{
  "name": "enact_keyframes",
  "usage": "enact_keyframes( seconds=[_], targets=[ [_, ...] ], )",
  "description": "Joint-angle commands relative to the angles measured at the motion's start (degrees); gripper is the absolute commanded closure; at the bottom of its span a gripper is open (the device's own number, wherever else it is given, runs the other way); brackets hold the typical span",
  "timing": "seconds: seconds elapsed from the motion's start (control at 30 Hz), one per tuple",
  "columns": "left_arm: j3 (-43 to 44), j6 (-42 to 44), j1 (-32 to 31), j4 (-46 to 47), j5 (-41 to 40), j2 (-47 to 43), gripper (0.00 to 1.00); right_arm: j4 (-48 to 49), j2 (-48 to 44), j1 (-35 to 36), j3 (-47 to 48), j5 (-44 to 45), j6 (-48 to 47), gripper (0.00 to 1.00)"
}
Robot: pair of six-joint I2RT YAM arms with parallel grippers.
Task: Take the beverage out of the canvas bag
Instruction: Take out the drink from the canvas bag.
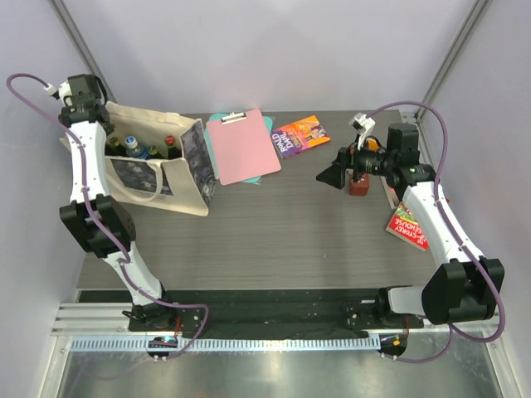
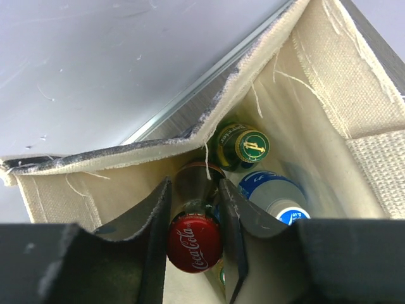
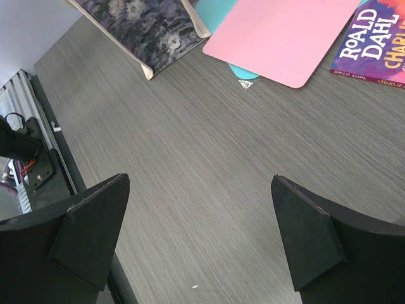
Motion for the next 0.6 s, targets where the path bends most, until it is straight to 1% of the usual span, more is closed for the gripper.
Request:
enact_keyframes(
  seconds=[0.0, 0.07, 0.1, 0.23, 0.57],
  targets=[
    [2.25, 1.55, 0.51, 1.77, 0.97, -1.26, 0.83, 1.7, -1.44, 0.12, -0.15, 0.22, -0.92, 0.0],
    [2.78, 1.99, 0.6, 2.12, 2.11, -1.96, 0.87, 1.62, -1.53, 0.12, -0.15, 0.14, -0.92, 0.0],
    [2.87, 2.25, 0.52, 2.39, 2.64, -2.31, 0.92, 1.53, -1.44, 0.21, -0.24, 0.13, -0.92, 0.0],
    [3.14, 2.95, 0.08, 3.62, 2.29, -4.42, 1.0, 1.62, -1.53, 0.21, -0.24, 0.05, -0.83, 0.0],
    [3.57, 4.01, -1.24, 4.06, 2.47, -9.35, 1.0, 1.62, -1.53, 0.21, -0.24, -0.39, -0.75, 0.0]
  ],
)
